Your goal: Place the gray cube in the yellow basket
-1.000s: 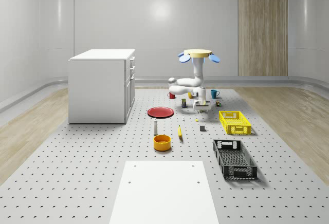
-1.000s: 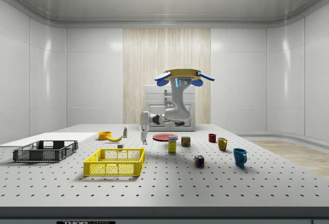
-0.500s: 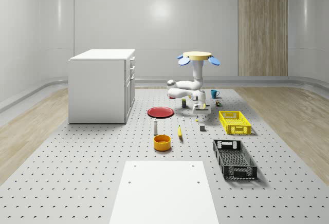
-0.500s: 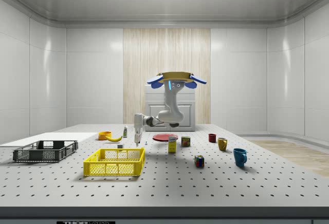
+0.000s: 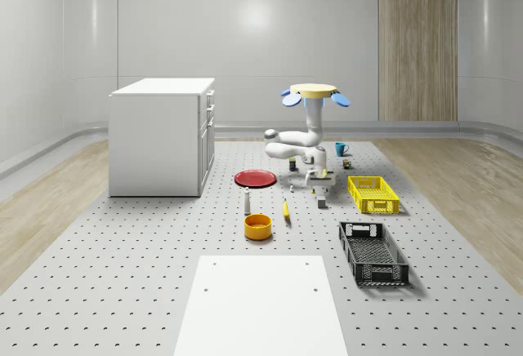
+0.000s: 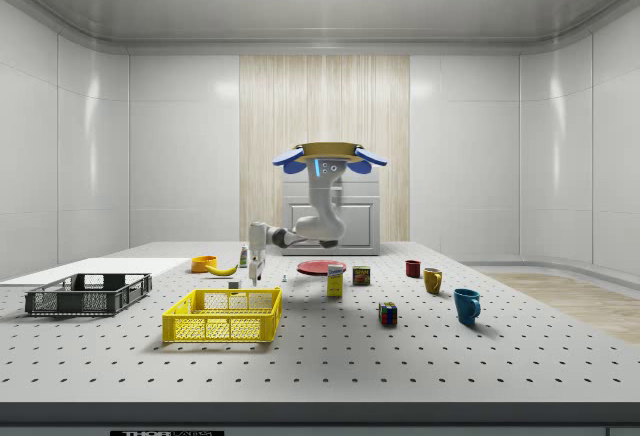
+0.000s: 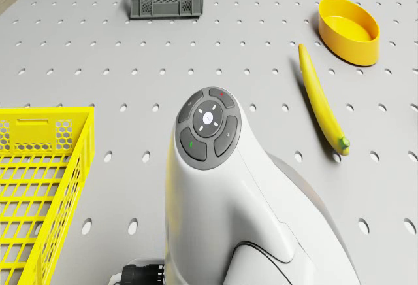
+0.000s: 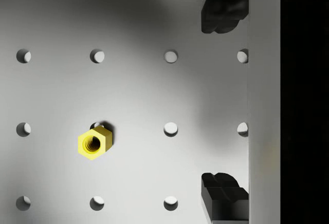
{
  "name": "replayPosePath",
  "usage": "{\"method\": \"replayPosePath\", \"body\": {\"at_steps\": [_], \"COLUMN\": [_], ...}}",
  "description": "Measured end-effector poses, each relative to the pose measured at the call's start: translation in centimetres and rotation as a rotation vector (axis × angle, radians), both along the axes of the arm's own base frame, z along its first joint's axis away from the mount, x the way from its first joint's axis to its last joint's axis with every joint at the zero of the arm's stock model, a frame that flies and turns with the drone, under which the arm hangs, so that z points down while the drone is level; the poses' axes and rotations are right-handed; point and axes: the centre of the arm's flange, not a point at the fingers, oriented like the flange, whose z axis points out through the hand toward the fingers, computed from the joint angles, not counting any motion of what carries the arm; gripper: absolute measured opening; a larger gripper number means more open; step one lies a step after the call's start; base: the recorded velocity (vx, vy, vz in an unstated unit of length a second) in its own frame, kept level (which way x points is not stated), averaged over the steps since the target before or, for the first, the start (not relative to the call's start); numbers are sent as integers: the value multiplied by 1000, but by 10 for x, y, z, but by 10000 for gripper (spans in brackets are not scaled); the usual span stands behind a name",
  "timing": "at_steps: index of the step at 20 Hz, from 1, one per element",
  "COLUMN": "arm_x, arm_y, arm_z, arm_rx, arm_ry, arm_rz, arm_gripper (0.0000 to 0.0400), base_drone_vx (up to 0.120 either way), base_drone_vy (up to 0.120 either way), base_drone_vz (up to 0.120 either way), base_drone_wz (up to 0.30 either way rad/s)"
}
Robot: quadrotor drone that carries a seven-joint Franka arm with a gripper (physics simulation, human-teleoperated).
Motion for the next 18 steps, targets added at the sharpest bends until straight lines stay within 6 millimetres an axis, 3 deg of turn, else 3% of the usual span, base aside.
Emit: {"method": "replayPosePath", "body": {"at_steps": [11,18], "arm_x": [0,0], "arm_y": [0,0], "arm_z": [0,0], "arm_rx": [0,0], "arm_ry": [0,0], "arm_rz": [0,0], "arm_gripper": [400,400], "base_drone_vx": [120,97], "base_drone_vy": [0,-34], "base_drone_vz": [0,0], "base_drone_wz": [0,0]}}
